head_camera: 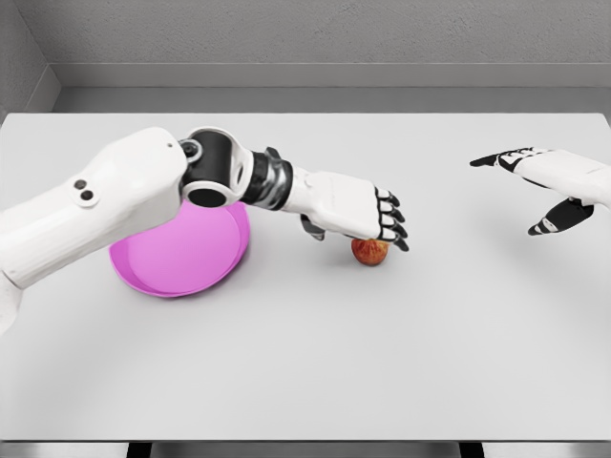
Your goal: Put the apple on the plate with both arms
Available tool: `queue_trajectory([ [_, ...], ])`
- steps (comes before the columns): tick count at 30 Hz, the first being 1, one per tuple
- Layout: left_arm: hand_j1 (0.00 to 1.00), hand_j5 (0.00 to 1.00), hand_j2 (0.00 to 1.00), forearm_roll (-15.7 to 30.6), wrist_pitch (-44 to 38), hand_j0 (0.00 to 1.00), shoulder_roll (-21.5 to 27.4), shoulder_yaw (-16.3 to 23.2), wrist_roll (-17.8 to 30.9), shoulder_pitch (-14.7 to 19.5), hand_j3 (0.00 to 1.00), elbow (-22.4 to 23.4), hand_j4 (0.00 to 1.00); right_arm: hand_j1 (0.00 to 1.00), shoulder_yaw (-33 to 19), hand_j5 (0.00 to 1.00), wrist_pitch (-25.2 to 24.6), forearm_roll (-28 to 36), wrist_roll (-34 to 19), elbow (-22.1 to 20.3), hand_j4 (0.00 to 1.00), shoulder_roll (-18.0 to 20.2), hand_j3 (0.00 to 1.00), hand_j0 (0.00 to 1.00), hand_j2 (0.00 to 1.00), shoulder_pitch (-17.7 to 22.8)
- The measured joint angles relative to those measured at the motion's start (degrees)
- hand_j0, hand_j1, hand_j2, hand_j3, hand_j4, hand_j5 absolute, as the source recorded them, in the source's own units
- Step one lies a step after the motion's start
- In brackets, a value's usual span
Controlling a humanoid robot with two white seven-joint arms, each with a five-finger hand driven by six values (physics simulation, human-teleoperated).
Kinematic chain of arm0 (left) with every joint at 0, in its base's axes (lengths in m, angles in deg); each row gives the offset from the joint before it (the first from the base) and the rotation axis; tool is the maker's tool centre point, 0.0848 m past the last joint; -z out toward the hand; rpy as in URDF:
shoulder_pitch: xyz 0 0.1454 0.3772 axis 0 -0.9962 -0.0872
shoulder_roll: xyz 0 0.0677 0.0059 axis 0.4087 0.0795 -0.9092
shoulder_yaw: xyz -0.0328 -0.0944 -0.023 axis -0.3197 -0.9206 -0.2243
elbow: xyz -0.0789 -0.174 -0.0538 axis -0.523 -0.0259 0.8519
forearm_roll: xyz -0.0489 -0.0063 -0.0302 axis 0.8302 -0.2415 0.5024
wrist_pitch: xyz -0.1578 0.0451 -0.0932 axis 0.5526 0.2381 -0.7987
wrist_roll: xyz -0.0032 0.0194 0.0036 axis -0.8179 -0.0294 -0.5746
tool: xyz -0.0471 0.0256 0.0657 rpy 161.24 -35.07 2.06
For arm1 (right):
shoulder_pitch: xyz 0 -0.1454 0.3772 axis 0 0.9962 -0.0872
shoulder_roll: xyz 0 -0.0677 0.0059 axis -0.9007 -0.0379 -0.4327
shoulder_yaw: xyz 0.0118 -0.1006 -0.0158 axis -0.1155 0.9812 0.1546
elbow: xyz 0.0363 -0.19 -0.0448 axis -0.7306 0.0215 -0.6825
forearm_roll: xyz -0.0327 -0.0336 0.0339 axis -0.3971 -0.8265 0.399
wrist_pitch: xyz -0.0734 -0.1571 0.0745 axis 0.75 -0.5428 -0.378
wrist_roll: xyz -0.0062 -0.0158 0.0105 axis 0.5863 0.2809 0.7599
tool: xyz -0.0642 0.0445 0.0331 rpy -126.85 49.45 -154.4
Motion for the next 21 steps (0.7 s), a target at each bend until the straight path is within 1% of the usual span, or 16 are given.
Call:
queue_trajectory([
  [4,1.0,1.0,1.0,-0.2,0.0,1.0,-1.0,0.1,0.3,0.1,1.0,-0.1,1.0,1.0,0.0,1.0,0.0,0.0,0.0,0.0,1.0,0.0,1.0,1.0,1.0,0.0],
  [9,1.0,1.0,1.0,-2.4,0.0,1.0,-2.4,0.4,0.4,0.7,1.0,0.3,1.0,1.0,0.0,1.0,0.0,0.0,0.0,0.0,1.0,-0.1,1.0,1.0,1.0,0.0],
  [15,1.0,1.0,1.0,-4.1,0.0,1.0,-4.3,1.4,1.4,0.7,1.0,3.7,1.0,1.0,0.1,1.0,0.0,0.0,0.0,0.0,1.0,-0.1,1.0,1.0,1.0,0.0],
  [21,1.0,1.0,1.0,-4.4,0.0,1.0,-5.1,2.1,1.8,0.6,1.0,5.2,1.0,1.0,0.1,1.0,0.0,0.0,0.0,0.0,1.0,-0.1,1.0,1.0,1.0,0.0],
])
